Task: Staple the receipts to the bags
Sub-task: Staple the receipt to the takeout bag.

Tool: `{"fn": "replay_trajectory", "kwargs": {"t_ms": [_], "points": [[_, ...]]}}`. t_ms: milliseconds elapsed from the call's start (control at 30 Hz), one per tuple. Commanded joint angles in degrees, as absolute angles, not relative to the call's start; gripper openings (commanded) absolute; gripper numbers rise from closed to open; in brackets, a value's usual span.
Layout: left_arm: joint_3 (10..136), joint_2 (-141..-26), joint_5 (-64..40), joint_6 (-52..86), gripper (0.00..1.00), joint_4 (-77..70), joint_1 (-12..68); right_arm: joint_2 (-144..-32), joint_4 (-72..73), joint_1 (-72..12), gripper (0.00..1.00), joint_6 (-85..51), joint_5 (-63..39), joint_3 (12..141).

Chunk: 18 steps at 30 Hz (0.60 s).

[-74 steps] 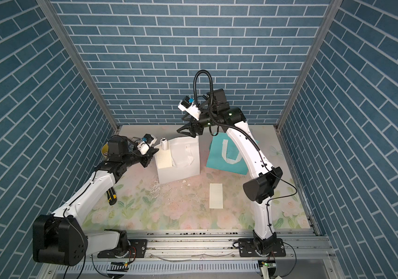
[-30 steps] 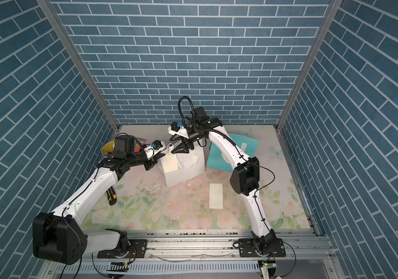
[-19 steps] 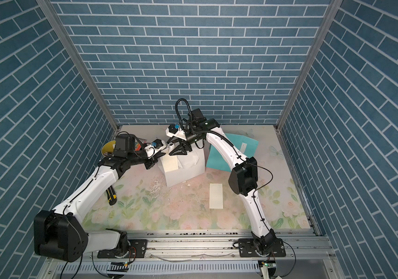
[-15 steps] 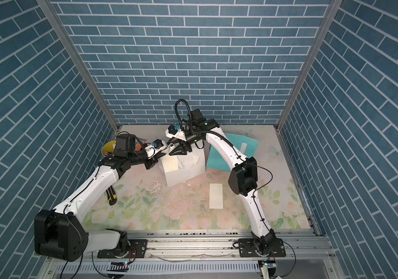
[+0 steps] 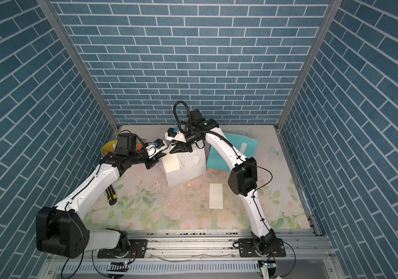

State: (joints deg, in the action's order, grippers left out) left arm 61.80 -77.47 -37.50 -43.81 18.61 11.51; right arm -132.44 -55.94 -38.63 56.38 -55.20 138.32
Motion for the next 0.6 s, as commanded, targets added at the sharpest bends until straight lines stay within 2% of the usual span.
{"fn": "replay_trajectory", "kwargs": {"t_ms": [0, 33, 67, 133, 267, 400, 567], "points": [[62.7, -77.7, -37.4, -44.8, 0.00, 19.3, 12.0, -130.3, -54.0, -39.1, 0.04, 51.9, -56.9, 136.5], [62.6, -77.6, -37.1, -44.9, 0.00, 19.2, 12.0, -128.7, -48.9, -38.8, 0.26, 45.7, -55.9, 134.3], [62.5, -77.6, -37.0, -44.9, 0.00, 19.3, 12.0, -127.0, -45.6, -38.6, 0.41, 41.8, -55.3, 132.4], [62.3, -77.6, -37.0, -44.9, 0.00, 19.2, 12.0, -121.9, -36.9, -38.6, 0.55, 34.1, -51.0, 126.0], [62.1, -77.4, -37.1, -44.7, 0.00, 18.9, 12.0, -114.4, -23.8, -38.7, 0.65, 22.3, -41.7, 114.3], [61.4, -77.0, -36.9, -44.6, 0.00, 18.3, 12.0, -109.5, -14.4, -39.7, 0.68, 9.2, -31.6, 104.9], [61.2, -77.1, -37.0, -44.3, 0.00, 18.0, 12.0, -106.2, -4.2, -43.8, 0.67, -0.1, -19.6, 94.0]]}}
